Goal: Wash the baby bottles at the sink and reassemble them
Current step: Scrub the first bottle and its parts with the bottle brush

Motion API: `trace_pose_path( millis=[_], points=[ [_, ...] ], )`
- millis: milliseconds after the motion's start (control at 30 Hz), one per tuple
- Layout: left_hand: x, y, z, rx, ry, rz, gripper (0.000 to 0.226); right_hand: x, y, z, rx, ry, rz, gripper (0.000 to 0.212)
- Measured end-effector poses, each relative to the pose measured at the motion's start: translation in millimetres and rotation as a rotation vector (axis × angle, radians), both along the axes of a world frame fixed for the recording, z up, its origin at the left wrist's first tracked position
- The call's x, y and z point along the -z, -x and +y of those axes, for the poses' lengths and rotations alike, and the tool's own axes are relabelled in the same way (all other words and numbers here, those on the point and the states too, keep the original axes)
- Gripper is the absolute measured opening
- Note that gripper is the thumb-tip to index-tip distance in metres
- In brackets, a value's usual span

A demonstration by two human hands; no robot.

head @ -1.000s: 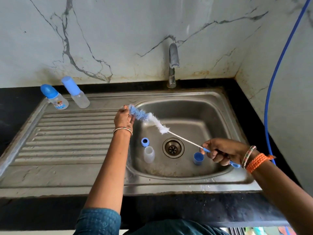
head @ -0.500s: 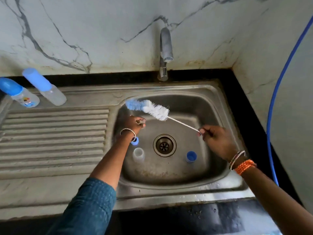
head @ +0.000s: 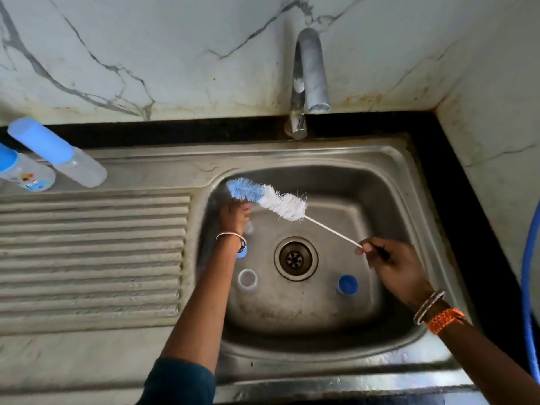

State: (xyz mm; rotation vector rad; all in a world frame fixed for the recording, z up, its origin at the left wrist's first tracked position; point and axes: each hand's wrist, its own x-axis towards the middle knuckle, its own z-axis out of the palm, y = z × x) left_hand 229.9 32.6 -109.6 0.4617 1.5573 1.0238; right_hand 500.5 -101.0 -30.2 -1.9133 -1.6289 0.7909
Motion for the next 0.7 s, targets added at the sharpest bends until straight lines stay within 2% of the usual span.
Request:
trace_pose_path(
  millis=[33,67,100,167,300,400,467,600,700],
  points=[
    [-10.0,-3.9,-2.4,-0.115,0.007,-0.288,0.032,0.7,1.1,-1.4,0.010,0.007,0.033,0.023],
    [-18.8,-6.4,-6.0,-0.168,-0.001,-0.477,0.040,0.8,2.8,-3.6,0.011,0.014,0.060,0.022],
    [-29.0,-6.9,-10.5,-0.191,-0.034,-0.592,0.046,-1.2,5.1,-7.3,0.002,0.015,0.079,0.021],
    [-47.2,-8.6,-17.6,-0.217,-0.122,-0.698,0.051,-4.0,9.0,-14.7,-0.023,0.006,0.113,0.017],
    [-77.4,-12.6,-25.8,-0.223,-0.273,-0.731,0.041,-10.8,14.2,-34.2,-0.018,-0.045,0.152,0.020],
    [-91.2,-14.0,-32.8,-0.137,-0.332,-0.679,0.040,-17.8,23.0,-46.0,-0.059,-0.090,0.155,0.035],
    [-99.0,-12.8,-36.9,-0.162,-0.348,-0.669,0.032,-22.1,29.0,-54.4,-0.093,-0.084,0.204,0.043],
    [-112.6,-11.2,-36.9,-0.232,-0.312,-0.582,0.020,-25.0,35.1,-66.0,-0.160,-0.054,0.210,0.046],
    [-118.6,-12.0,-35.2,-0.276,-0.328,-0.467,0.028,-27.5,38.2,-72.3,-0.230,-0.050,0.167,0.042]
  ],
)
